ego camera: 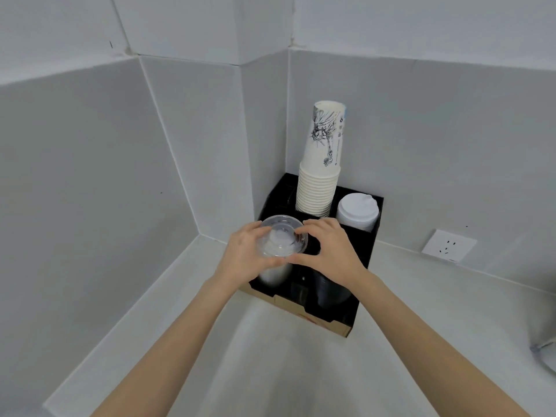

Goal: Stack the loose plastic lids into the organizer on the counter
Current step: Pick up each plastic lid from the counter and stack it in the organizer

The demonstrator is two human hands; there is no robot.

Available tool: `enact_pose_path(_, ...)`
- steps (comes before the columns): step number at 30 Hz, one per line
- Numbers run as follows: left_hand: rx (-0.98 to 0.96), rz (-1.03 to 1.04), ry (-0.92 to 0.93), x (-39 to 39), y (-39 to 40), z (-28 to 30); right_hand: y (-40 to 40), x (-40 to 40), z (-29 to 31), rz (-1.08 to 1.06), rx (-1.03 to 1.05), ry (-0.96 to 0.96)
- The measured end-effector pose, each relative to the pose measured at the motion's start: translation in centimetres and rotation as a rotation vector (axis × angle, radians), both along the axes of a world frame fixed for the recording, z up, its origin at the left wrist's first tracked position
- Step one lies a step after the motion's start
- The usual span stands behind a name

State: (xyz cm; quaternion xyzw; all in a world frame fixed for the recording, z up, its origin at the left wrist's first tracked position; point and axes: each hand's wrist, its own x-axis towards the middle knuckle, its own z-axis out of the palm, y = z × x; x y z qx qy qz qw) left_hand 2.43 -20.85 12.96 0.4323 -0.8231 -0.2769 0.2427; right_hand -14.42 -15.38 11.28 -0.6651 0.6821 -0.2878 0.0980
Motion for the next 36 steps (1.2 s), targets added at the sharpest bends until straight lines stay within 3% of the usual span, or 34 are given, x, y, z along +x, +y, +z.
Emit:
enact_pose_path(6,0.050,0.048,0.003,0.5,-1.9,-1.5,-2.9,0.2,-2.2,0.016,0.062,0.000)
enact_pose_path(15,0.107,0.086,-0.047,-0.1,-3.5,-4.5,-5.1,0.3,-4.0,0.031,0.229,0.180)
enact_pose_path(36,0.123,0.122,-0.061,0.2,-3.7,-7.0,-4.7,0.8,-4.3,0.079,0.259,0.384)
